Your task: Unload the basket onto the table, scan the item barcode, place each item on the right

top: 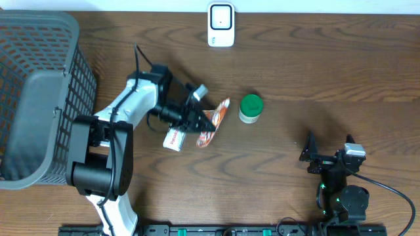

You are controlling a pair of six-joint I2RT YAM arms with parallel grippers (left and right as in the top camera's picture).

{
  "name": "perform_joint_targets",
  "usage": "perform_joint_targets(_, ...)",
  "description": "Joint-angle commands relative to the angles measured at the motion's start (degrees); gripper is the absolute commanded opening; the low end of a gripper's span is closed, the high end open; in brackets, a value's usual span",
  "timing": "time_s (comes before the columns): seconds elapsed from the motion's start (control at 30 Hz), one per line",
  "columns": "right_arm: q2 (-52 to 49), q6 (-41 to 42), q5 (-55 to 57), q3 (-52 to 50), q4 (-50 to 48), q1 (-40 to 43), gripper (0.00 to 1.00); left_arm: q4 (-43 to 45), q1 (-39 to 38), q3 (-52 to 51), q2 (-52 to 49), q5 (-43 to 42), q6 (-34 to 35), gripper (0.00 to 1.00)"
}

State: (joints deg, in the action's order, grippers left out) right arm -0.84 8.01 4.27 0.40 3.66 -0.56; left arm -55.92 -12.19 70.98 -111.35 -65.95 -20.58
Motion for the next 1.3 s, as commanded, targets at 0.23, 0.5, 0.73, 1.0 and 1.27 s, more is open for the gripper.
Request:
perform_joint_targets(0.23,0.39,-0.81,-0.07,-0.11,0.24,-0.17,0.99,7.02,-0.17,-11.74,-0.85,-11.69,-5.97,0.26)
perform_joint_targets(0.5,0.39,-0.81,-0.07,-0.11,0.24,-0.17,0.99,8.59,-0.17,-11.96,-0.85,-20.0,-5.7,0.67)
perform_joint_targets(0.73,0.39,-0.81,-0.07,-0.11,0.24,-0.17,0.99,9.07,0.26,-11.67,-0.85,-20.9,-2.58,0.88)
perform_joint_targets(1.0,0.39,-0.81,-0.07,-0.11,0.24,-0.17,0.99,9.55,2.64,-5.95,-0.02,-20.98,5.92,0.9)
perform_joint_targets(1.27,0.39,-0.81,-0.07,-0.11,0.24,-0.17,0.99,9.53,-0.11,-0.11,11.3,21.97,24.02,0.9)
